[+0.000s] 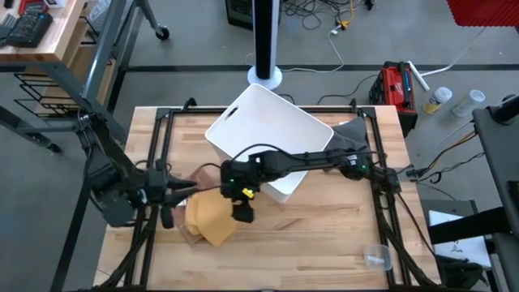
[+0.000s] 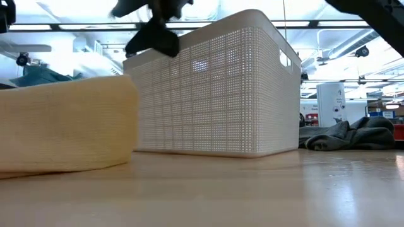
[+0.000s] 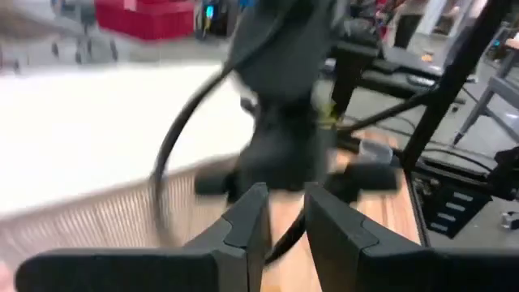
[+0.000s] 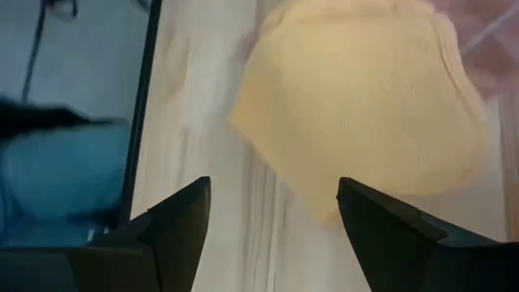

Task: Fold towel
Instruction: Stack the yellow towel on top of the brown squared towel

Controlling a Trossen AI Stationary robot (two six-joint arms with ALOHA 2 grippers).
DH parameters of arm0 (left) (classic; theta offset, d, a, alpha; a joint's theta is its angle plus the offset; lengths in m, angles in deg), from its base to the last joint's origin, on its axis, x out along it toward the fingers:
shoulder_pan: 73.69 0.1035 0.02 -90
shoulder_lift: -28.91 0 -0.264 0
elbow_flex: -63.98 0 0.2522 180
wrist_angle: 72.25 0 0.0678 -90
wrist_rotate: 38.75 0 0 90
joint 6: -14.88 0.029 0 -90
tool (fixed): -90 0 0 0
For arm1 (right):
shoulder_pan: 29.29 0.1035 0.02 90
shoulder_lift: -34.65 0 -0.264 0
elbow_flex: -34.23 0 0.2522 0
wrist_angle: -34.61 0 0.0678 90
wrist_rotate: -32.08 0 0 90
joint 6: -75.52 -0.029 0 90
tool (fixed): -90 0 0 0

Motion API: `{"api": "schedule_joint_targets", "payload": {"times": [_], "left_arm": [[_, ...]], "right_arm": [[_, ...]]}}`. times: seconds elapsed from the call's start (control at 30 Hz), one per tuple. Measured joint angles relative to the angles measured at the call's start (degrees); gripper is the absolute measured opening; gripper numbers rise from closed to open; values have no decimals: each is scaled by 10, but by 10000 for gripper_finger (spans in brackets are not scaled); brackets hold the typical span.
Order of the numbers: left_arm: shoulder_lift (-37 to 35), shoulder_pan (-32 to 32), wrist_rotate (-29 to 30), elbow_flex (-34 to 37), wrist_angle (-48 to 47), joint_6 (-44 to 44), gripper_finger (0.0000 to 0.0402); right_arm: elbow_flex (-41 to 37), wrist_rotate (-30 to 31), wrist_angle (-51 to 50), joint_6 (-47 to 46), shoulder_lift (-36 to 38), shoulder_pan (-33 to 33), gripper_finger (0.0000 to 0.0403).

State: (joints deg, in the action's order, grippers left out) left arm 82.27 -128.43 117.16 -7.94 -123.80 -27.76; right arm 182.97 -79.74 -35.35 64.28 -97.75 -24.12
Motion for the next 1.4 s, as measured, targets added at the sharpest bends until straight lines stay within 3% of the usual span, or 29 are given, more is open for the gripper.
{"api": "schedule_joint_targets", "payload": {"times": [0.2, 0.33, 0.47, 0.6, 1.13, 1.4], "left_arm": [[17, 9, -34, 62, -24, -187, 75], [47, 19, -123, 124, -25, -382, 75], [87, 27, -262, 190, -27, -590, 75], [116, 29, -290, 236, -23, -707, 75], [203, 75, -318, 246, -13, -735, 110], [201, 86, -351, 189, -120, -730, 162]], "right_arm": [[0, 18, -68, 49, 40, 23, 254], [0, 79, -144, 83, 68, 41, 260], [-1, 131, -211, 91, 86, 59, 267], [-1, 148, -243, 88, 101, 70, 273], [-2, 160, -243, 79, 106, 76, 266], [-2, 159, -241, 82, 106, 76, 281]]}}
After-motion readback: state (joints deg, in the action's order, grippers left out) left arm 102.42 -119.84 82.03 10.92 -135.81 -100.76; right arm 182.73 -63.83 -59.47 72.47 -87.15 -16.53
